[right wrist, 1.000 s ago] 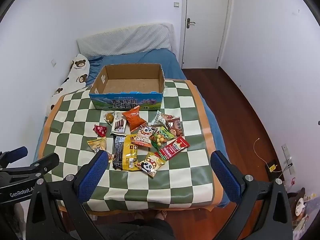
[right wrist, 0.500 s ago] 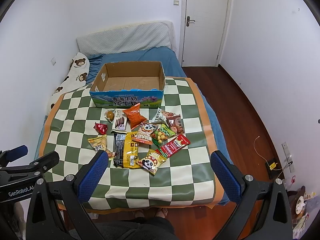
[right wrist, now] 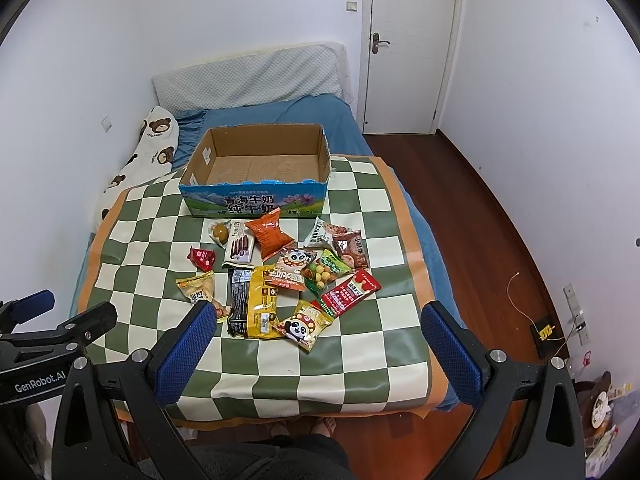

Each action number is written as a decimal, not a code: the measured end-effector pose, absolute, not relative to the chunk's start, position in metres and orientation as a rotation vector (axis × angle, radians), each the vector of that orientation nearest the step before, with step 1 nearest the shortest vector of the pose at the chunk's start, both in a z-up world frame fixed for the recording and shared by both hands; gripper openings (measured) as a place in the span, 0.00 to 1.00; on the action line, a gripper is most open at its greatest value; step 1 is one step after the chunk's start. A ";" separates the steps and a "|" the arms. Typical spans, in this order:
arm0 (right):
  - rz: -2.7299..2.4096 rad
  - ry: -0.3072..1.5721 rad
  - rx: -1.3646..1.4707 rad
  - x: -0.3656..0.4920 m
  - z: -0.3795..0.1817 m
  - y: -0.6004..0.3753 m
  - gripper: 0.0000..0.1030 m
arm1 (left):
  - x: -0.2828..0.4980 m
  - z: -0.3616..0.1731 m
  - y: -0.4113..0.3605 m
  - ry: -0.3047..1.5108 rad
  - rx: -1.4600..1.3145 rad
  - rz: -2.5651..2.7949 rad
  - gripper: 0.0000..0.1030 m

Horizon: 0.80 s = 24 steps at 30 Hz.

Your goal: Organize snacks

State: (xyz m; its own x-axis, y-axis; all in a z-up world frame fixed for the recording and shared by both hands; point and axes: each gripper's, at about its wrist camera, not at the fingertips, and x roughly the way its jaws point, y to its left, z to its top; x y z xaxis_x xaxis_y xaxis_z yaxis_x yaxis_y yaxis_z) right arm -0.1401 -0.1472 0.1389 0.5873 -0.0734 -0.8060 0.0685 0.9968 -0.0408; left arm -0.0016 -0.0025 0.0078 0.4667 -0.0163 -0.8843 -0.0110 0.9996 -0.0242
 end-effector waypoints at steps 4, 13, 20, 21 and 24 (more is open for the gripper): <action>-0.084 0.939 -0.006 -0.138 0.140 -0.148 1.00 | 0.000 0.009 -0.002 1.083 -0.028 -0.003 1.00; -0.084 0.938 -0.003 -0.139 0.139 -0.148 1.00 | -0.001 0.009 -0.003 1.082 -0.028 -0.004 1.00; -0.085 0.937 -0.004 -0.138 0.140 -0.148 1.00 | -0.001 0.009 -0.003 1.079 -0.028 -0.004 1.00; -0.085 0.938 -0.002 -0.137 0.140 -0.148 1.00 | -0.001 0.009 -0.003 1.078 -0.028 -0.004 1.00; -0.086 0.937 -0.002 -0.138 0.140 -0.148 1.00 | -0.001 0.010 -0.004 1.076 -0.026 -0.006 1.00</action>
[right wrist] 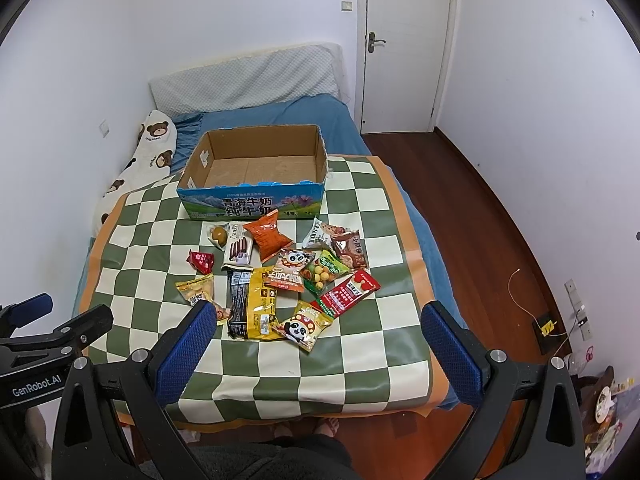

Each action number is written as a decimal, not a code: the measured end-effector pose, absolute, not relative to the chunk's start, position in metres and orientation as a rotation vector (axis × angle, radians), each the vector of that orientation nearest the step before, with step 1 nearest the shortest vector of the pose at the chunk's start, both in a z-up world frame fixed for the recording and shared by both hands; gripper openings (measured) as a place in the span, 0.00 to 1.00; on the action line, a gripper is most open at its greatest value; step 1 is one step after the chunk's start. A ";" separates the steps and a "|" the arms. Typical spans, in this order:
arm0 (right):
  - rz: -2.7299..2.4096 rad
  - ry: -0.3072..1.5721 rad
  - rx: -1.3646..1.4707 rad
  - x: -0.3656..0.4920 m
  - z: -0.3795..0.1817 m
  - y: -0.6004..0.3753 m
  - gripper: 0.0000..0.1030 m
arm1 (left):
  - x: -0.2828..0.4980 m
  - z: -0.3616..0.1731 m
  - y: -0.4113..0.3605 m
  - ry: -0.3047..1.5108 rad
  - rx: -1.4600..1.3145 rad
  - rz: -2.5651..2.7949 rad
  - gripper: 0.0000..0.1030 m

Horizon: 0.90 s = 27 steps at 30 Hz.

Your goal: Organize snacks

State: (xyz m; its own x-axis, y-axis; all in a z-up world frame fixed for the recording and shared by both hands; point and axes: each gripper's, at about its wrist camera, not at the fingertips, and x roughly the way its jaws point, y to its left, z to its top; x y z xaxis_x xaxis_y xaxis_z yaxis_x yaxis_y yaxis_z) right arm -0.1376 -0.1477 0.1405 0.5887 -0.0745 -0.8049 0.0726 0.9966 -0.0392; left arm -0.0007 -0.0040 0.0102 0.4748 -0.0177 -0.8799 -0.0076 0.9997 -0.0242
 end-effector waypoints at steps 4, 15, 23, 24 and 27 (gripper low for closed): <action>-0.084 0.937 -0.003 -0.138 0.140 -0.148 1.00 | -0.001 0.010 -0.004 1.075 -0.028 -0.005 1.00; -0.081 0.926 0.001 -0.139 0.145 -0.142 1.00 | -0.001 0.015 -0.003 1.070 -0.025 -0.006 1.00; -0.080 0.926 0.007 -0.140 0.145 -0.142 1.00 | -0.001 0.015 -0.002 1.068 -0.024 -0.006 1.00; -0.079 0.926 0.008 -0.140 0.145 -0.141 1.00 | -0.002 0.015 -0.002 1.068 -0.025 -0.007 1.00; -0.079 0.927 0.012 -0.141 0.145 -0.137 1.00 | -0.002 0.015 -0.002 1.068 -0.024 -0.007 1.00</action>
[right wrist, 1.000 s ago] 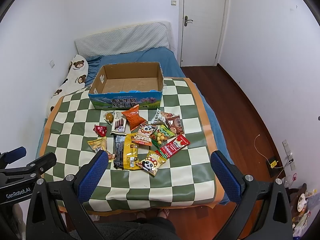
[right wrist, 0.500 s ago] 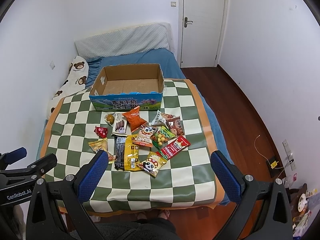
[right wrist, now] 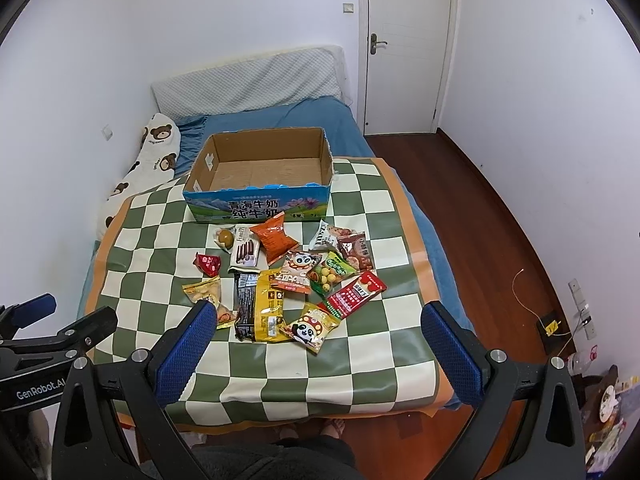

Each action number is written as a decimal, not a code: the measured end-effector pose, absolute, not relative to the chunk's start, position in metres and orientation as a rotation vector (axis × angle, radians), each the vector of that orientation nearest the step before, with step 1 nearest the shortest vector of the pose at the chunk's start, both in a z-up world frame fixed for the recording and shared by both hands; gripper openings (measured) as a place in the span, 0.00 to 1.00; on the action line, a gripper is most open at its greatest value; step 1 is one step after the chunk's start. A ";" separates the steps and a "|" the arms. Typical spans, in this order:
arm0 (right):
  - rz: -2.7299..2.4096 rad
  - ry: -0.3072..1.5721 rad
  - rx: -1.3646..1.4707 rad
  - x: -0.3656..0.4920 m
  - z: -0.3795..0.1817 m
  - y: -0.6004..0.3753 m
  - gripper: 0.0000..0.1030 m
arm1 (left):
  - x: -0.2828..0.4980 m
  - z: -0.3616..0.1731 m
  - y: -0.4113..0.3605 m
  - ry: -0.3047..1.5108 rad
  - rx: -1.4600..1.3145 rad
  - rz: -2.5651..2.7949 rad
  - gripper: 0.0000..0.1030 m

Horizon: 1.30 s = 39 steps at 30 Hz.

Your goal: Organize snacks

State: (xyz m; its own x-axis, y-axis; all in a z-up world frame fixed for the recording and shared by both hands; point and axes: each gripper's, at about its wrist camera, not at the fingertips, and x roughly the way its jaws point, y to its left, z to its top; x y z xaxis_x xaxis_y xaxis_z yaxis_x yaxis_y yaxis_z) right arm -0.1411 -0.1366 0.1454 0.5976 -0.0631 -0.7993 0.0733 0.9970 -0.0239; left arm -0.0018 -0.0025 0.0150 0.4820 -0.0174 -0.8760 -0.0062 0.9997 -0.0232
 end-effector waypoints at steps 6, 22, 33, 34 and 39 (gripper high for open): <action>-0.079 0.933 0.016 -0.141 0.144 -0.135 1.00 | -0.003 0.014 -0.003 1.061 -0.023 -0.002 1.00; -0.067 1.217 0.193 -0.038 -0.022 -0.143 1.00 | 0.129 -0.155 0.074 1.446 -0.194 0.116 1.00; -0.004 1.416 0.157 0.032 -0.154 -0.101 0.97 | 0.188 -0.308 0.072 1.703 -0.414 0.115 0.69; -0.002 1.428 0.154 0.036 -0.163 -0.097 0.97 | 0.189 -0.316 0.072 1.708 -0.422 0.107 0.66; 0.046 1.484 0.173 0.058 -0.197 -0.081 0.97 | 0.188 -0.313 0.068 1.665 -0.281 0.076 0.53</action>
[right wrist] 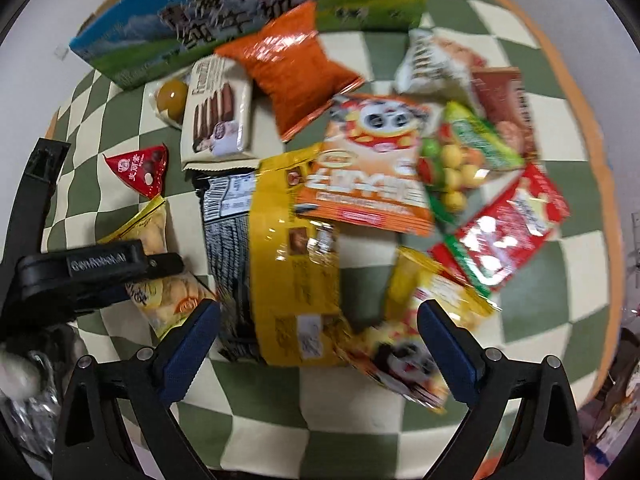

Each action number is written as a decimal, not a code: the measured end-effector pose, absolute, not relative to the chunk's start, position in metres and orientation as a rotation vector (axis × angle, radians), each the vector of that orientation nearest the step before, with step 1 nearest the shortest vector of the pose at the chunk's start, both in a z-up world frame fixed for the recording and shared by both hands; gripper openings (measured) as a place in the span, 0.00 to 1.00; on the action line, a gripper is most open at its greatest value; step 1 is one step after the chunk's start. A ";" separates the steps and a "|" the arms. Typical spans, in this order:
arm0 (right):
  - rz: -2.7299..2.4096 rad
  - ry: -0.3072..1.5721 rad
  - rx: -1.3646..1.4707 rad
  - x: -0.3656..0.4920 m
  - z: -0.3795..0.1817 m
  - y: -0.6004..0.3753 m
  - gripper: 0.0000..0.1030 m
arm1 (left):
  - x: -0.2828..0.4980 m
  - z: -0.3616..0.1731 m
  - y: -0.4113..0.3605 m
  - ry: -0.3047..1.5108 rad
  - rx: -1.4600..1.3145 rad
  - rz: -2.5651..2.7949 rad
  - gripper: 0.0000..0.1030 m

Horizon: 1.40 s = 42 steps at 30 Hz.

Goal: Organize snacks
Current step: 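Grasp the yellow cookie bag with left tool while right tool grasps black-and-yellow bag, then carry both bags into the cardboard box and open both tools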

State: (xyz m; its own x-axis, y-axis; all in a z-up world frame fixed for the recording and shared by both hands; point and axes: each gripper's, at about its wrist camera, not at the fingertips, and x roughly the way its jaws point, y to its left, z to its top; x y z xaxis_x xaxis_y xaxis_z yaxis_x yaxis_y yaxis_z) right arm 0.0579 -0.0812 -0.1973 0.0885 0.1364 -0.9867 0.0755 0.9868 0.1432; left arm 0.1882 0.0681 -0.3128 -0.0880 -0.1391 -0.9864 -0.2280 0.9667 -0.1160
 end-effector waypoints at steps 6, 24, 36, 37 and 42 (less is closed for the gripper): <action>0.075 1.564 0.168 0.085 -0.237 -0.056 0.98 | 0.180 -0.299 0.074 1.641 -0.058 0.077 0.55; 0.048 1.676 0.135 0.078 -0.294 -0.033 0.87 | 0.171 -0.324 0.057 1.618 -0.059 0.104 0.50; 0.039 1.576 0.112 0.054 -0.289 -0.024 0.85 | 0.132 -0.281 0.066 1.564 -0.065 0.061 0.42; 0.046 1.570 0.121 0.052 -0.280 -0.020 0.85 | 0.128 -0.277 0.066 1.560 -0.072 0.055 0.42; 0.109 1.526 0.206 0.046 -0.246 -0.033 0.85 | 0.114 -0.240 0.063 1.513 -0.085 0.018 0.41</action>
